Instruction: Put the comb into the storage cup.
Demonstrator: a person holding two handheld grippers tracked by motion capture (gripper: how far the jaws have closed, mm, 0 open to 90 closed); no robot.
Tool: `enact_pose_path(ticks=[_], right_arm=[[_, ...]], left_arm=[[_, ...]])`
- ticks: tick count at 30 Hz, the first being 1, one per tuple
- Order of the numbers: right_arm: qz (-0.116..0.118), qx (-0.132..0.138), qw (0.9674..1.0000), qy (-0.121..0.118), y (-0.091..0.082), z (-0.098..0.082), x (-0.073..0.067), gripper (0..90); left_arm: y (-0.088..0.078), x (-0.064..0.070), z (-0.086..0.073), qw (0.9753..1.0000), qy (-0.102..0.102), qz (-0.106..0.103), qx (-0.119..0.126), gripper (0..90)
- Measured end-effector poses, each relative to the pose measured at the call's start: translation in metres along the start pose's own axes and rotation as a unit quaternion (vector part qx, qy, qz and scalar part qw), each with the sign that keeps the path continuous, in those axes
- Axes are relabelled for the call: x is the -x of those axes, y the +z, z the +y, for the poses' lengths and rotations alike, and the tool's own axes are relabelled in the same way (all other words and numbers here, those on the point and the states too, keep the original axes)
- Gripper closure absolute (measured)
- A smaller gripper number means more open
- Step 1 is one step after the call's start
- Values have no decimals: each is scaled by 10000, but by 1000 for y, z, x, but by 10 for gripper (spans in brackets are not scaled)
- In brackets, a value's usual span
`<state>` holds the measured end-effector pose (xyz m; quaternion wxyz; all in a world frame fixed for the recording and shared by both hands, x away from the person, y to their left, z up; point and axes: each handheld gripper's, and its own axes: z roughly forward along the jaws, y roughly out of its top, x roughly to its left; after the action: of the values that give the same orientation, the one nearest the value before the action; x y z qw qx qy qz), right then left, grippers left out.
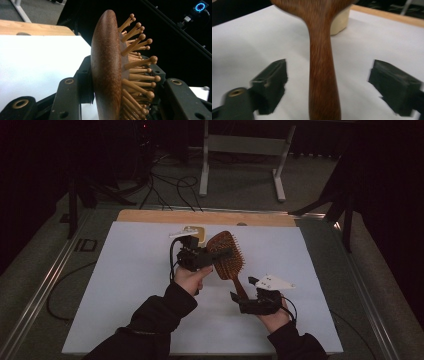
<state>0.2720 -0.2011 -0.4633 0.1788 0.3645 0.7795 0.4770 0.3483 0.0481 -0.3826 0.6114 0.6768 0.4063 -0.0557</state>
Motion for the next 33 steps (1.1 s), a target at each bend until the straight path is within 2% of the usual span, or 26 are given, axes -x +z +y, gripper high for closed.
enact_pose_path(ticks=[3, 6, 9, 13, 15, 19, 26, 29, 33], right_arm=[[189, -10, 9998, 74, 0, -1, 3, 93], [107, -25, 9999, 55, -2, 0, 4, 87], [209, 43, 9997, 131, -5, 0, 7, 86], [281, 66, 9995, 110, -9, 0, 9, 87], [236, 118, 9996, 52, -11, -1, 9, 86], [-78, 151, 9998, -40, -16, -2, 7, 82], [-58, 160, 9997, -203, -21, -4, 9, 79], [90, 114, 9997, -208, -21, -7, 10, 80], [79, 95, 9994, -309, -22, -11, 9, 80]], left_arm=[[-4, 1, 5, 10000, 59, 41, 43, 539], [-8, 1, 9, 9999, 135, 93, 52, 539], [-10, 1, 12, 9997, 197, 147, 64, 539], [-13, 0, 18, 9995, 235, 206, 49, 539], [-15, 0, 22, 9994, 272, 213, 79, 539], [-22, 1, 31, 9990, 311, 275, 156, 539], [-31, -2, 39, 9986, 313, 354, 256, 539], [-37, -5, 45, 9981, 327, 424, 310, 539], [-44, -8, 51, 9974, 348, 520, 360, 539]])
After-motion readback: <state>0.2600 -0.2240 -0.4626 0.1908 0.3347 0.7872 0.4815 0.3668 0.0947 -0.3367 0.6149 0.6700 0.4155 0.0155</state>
